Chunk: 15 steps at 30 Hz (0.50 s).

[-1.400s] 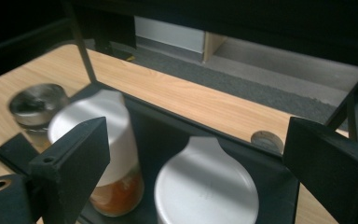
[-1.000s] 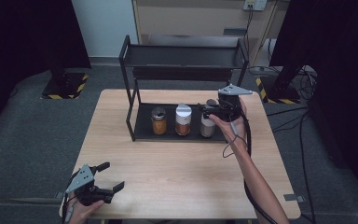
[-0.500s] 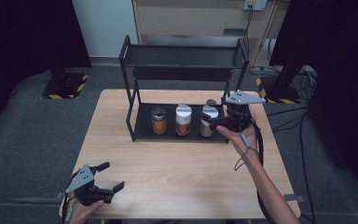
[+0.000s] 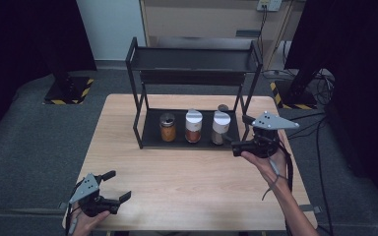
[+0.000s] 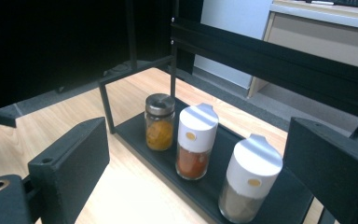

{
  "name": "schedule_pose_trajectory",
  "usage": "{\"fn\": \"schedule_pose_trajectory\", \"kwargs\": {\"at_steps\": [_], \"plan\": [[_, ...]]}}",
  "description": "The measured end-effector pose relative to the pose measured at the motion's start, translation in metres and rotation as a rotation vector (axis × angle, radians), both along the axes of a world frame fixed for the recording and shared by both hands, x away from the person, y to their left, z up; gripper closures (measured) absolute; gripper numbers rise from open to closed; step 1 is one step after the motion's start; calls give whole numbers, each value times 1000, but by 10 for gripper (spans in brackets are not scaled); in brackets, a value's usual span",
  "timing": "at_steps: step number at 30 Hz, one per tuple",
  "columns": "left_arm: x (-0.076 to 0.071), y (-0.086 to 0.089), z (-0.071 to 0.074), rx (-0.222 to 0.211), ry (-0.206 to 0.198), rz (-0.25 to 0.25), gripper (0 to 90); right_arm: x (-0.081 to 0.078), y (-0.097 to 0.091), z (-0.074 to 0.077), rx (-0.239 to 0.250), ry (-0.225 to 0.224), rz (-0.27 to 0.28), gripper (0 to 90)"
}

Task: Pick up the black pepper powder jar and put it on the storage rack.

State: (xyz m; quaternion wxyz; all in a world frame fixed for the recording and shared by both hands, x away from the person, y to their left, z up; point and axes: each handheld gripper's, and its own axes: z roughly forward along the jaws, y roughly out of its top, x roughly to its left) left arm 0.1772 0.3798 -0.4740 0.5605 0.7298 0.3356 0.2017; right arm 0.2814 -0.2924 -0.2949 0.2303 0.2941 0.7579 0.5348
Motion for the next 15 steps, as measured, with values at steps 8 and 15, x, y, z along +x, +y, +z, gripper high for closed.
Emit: {"fn": "schedule_pose_trajectory", "kwargs": {"at_steps": [8,15], "plan": [[0,0,0,-1,0,2,15,-17,-13,-11,1,7,-4,67],[0,0,0,-2,2,3,14,-29,-21,-21,9,7,-12,67]]}}
